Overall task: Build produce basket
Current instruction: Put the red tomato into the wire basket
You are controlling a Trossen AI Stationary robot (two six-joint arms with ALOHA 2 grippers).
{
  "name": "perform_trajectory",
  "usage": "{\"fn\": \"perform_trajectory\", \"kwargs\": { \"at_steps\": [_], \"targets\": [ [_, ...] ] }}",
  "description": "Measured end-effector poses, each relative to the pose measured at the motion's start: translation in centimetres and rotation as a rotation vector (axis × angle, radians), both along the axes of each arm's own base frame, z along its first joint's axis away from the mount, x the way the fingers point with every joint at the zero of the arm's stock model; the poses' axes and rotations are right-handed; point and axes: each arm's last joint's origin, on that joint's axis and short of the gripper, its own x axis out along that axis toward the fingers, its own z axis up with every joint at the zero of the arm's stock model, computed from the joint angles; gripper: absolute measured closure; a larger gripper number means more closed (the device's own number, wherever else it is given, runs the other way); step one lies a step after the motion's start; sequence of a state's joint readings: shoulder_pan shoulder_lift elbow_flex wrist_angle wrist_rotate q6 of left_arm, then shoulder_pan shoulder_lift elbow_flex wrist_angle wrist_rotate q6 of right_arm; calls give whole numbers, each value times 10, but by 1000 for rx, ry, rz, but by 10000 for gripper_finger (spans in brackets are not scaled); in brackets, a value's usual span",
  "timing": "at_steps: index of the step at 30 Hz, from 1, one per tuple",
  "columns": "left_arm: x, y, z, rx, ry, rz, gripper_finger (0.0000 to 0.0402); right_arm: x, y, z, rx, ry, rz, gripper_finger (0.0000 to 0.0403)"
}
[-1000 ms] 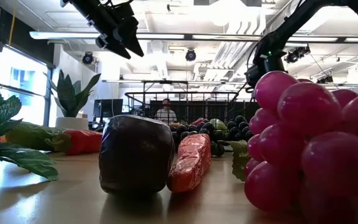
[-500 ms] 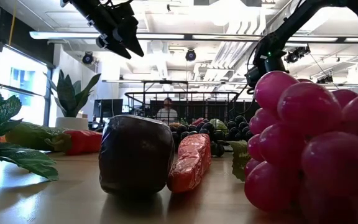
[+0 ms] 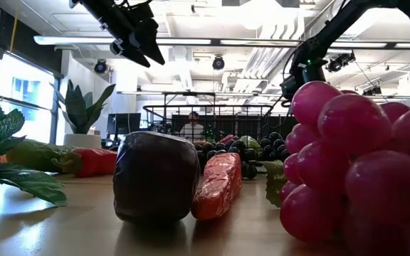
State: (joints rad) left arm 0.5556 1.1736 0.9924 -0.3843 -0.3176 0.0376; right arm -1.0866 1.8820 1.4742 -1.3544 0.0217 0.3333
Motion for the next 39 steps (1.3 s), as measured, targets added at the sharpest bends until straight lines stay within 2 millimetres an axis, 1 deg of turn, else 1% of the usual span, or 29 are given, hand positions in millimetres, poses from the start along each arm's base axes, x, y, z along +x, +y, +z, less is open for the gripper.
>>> {"fn": "perform_trajectory", "kwargs": {
  "at_steps": [4,9,19,21,25,30,33,39],
  "targets": [
    [0,0,0,0,0,0,5,-4,-4,-1,-27,10,-11,132],
    [0,0,0,0,0,0,5,-8,-9,-7,4,3,9,127],
    [0,0,0,0,0,0,5,-6,-10,-19,53,23,44,72],
    [0,0,0,0,0,0,5,-6,-8,-23,66,31,48,59],
    [0,0,0,0,0,0,5,-9,0,-41,104,25,52,37],
    [0,0,0,0,0,0,5,-10,6,-57,117,-16,39,29],
    [0,0,0,0,0,0,5,-11,11,-63,141,-6,13,29],
    [0,0,0,0,0,0,5,-4,20,-62,173,35,20,29]
  ]
}}
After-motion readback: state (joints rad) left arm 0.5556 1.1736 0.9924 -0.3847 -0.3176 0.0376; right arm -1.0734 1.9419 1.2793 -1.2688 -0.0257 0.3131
